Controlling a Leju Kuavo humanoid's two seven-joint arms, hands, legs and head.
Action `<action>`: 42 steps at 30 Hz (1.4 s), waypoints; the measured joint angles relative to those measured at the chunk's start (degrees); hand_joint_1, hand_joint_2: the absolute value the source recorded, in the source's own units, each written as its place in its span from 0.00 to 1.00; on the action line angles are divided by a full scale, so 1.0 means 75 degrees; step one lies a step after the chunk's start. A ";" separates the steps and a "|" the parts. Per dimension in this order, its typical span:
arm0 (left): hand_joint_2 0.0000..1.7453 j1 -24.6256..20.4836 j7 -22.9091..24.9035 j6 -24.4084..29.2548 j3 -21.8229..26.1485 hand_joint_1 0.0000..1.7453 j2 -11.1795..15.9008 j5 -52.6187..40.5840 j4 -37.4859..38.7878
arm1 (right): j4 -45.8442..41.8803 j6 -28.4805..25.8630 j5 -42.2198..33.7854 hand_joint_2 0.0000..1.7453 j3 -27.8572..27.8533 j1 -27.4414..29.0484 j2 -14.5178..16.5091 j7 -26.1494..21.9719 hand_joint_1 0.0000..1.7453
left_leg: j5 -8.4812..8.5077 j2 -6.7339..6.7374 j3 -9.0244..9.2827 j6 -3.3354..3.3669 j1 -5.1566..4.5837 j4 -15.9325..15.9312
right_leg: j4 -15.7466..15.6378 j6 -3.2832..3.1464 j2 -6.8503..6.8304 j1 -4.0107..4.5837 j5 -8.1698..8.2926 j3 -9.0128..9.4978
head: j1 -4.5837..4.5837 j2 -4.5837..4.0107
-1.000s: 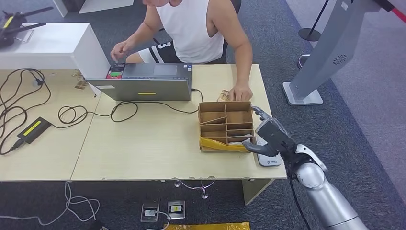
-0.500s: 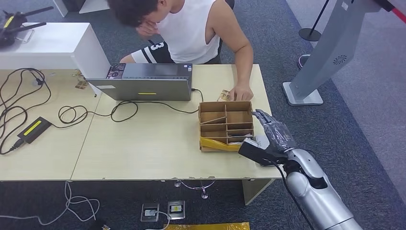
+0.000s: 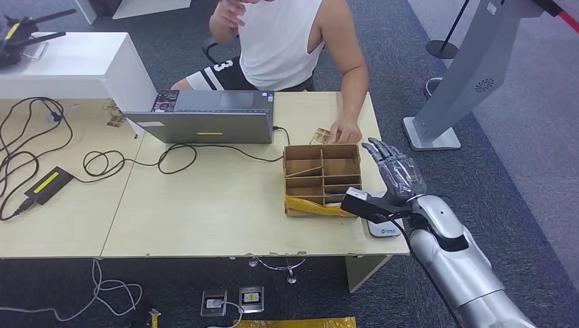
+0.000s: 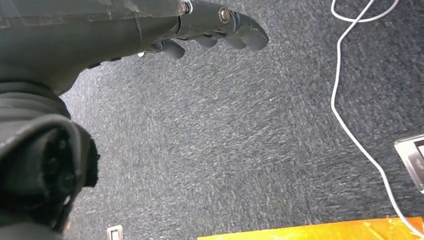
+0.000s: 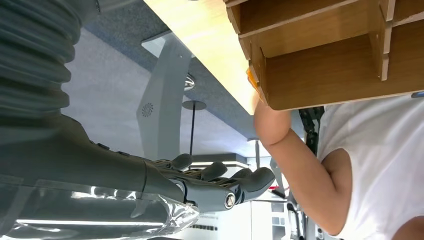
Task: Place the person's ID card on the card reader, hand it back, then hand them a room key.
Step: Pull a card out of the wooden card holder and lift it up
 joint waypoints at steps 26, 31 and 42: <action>0.00 -0.0046 0.0012 0.0023 0.0000 0.00 0.0031 0.0111 0.0003 | 0.1281 0.0280 -0.0240 1.00 0.0328 -0.0509 0.0313 -0.0124 0.00 | 0.0000 0.0003 -0.0003 0.0000 0.0000 0.0000 | 0.0000 0.0000 0.0002 0.0000 0.0000 -0.0006 | 0.0000 0.0000; 0.00 -0.0044 0.0012 0.0048 0.0000 0.00 0.0030 0.0163 0.0003 | 0.1358 0.0286 -0.0248 1.00 0.0334 -0.0511 0.0313 -0.0153 0.00 | 0.0000 0.0003 -0.0004 0.0000 0.0000 0.0000 | 0.0000 0.0000 0.0002 0.0000 0.0000 -0.0005 | 0.0001 0.0000; 0.00 -0.0017 0.0012 0.0090 0.0000 0.00 0.0030 0.0217 0.0003 | 0.1394 0.0550 -0.0616 1.00 0.0479 -0.0484 0.0442 -0.0532 0.00 | 0.0000 0.0004 -0.0003 0.0000 0.0000 0.0000 | 0.0000 0.0000 0.0002 0.0000 0.0000 -0.0006 | 0.0000 0.0000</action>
